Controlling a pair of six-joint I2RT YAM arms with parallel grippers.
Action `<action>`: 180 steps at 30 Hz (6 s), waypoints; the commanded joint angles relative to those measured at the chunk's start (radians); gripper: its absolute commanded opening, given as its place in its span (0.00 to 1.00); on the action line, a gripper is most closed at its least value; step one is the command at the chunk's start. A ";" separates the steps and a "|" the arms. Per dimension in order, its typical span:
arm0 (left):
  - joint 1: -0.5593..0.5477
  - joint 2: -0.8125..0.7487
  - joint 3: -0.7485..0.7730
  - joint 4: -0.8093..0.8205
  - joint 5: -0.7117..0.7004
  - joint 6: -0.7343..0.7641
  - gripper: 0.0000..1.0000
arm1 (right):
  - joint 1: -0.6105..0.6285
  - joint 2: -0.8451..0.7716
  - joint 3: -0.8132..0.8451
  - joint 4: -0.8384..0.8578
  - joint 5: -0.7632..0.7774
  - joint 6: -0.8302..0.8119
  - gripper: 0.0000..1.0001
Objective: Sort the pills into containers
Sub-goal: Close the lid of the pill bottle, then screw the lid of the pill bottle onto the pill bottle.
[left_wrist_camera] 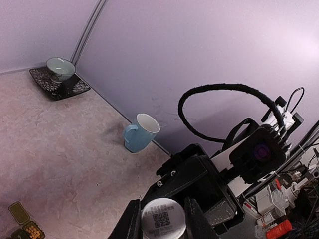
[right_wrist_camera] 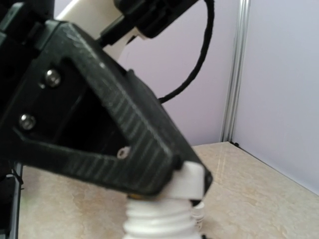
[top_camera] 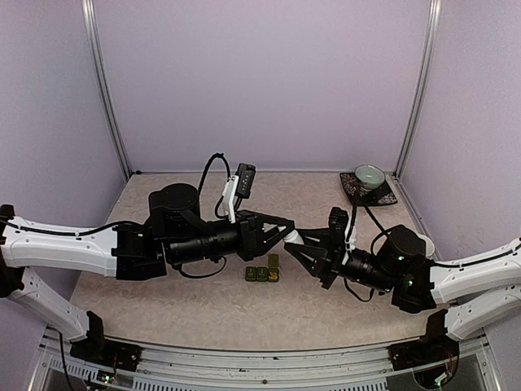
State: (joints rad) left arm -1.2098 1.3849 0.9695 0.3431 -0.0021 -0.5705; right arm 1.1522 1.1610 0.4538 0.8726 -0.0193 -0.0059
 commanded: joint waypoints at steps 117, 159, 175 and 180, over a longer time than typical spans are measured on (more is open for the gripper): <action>-0.037 -0.003 0.153 -0.150 -0.150 0.184 0.99 | 0.033 -0.131 0.108 -0.172 -0.075 0.207 0.00; -0.021 -0.067 0.056 -0.123 -0.126 0.147 0.99 | 0.035 -0.219 0.079 -0.127 -0.058 0.204 0.00; -0.007 -0.122 0.022 -0.127 -0.127 0.153 0.99 | 0.035 -0.229 0.083 -0.148 -0.063 0.201 0.00; -0.054 -0.118 0.066 -0.112 -0.103 0.198 0.99 | 0.035 -0.218 0.081 -0.153 -0.025 0.193 0.00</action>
State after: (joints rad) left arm -1.2274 1.2812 0.9936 0.1947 -0.1352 -0.4103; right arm 1.1782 0.9432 0.5301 0.7078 -0.0769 0.1993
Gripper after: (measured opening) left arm 0.988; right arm 0.255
